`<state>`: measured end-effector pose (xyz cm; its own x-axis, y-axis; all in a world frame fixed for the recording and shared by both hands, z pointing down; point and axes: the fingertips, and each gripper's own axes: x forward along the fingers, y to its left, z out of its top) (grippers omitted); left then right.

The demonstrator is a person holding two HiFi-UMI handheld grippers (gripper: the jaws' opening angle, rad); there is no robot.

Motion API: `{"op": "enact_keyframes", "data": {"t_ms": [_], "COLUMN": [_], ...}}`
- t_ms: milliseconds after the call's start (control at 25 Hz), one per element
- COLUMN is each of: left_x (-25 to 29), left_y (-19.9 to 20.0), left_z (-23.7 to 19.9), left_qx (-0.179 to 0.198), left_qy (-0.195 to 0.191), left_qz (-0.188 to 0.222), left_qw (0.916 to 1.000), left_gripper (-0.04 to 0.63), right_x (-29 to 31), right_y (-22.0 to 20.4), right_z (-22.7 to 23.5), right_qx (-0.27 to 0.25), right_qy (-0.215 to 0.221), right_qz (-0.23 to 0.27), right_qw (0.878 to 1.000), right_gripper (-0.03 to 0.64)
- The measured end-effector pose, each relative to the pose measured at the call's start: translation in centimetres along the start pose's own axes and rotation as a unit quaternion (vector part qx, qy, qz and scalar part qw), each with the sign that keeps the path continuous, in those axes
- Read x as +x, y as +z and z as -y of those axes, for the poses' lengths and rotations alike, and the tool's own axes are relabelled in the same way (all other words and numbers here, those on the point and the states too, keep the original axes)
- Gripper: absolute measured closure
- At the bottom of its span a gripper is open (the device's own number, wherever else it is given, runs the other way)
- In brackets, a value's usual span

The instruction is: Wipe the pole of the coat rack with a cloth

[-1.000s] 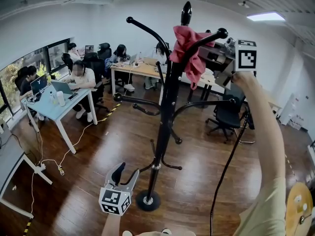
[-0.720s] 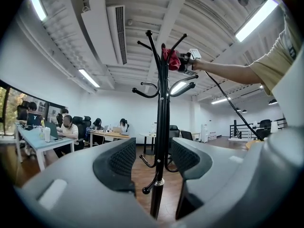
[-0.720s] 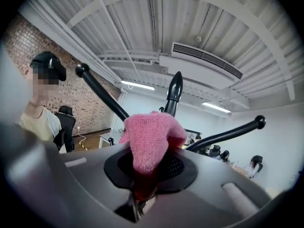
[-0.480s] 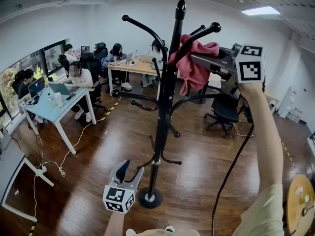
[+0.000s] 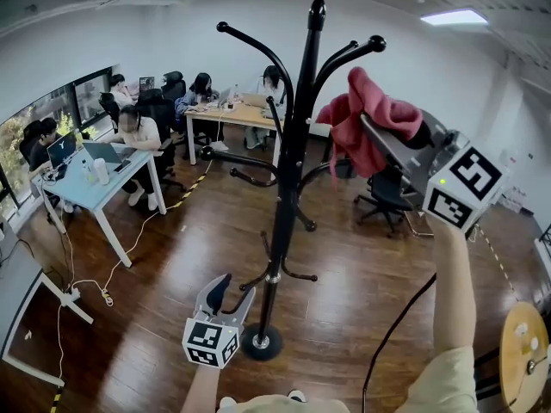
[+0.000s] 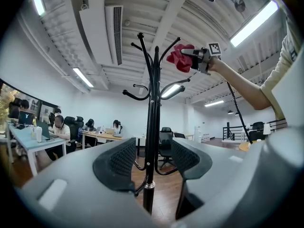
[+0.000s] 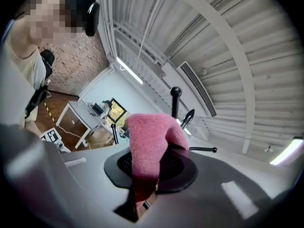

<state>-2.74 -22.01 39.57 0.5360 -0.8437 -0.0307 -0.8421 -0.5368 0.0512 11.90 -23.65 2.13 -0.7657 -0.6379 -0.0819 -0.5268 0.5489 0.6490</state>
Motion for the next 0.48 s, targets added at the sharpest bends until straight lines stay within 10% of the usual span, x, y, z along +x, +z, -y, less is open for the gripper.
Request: {"op": "enact_keyframes", "data": {"t_ms": [240, 480], "left_x": [-0.5, -1.3], "left_y": [-0.4, -0.3], "left_z": [0.2, -0.5], "left_qx": [0.002, 0.0], "left_qy": [-0.008, 0.0], "left_qz": [-0.006, -0.006], "left_qw": [0.9999, 1.0], "left_gripper": [0.373, 0.373], "right_x": [4.7, 3.4], "right_y": [-5.4, 0.3], "right_z": [-3.4, -0.3], "right_qx": [-0.047, -0.12], "right_qy": [-0.009, -0.171], "right_qz": [-0.07, 0.035], "right_qw": [0.996, 0.977], "right_gripper": [0.572, 0.572]}}
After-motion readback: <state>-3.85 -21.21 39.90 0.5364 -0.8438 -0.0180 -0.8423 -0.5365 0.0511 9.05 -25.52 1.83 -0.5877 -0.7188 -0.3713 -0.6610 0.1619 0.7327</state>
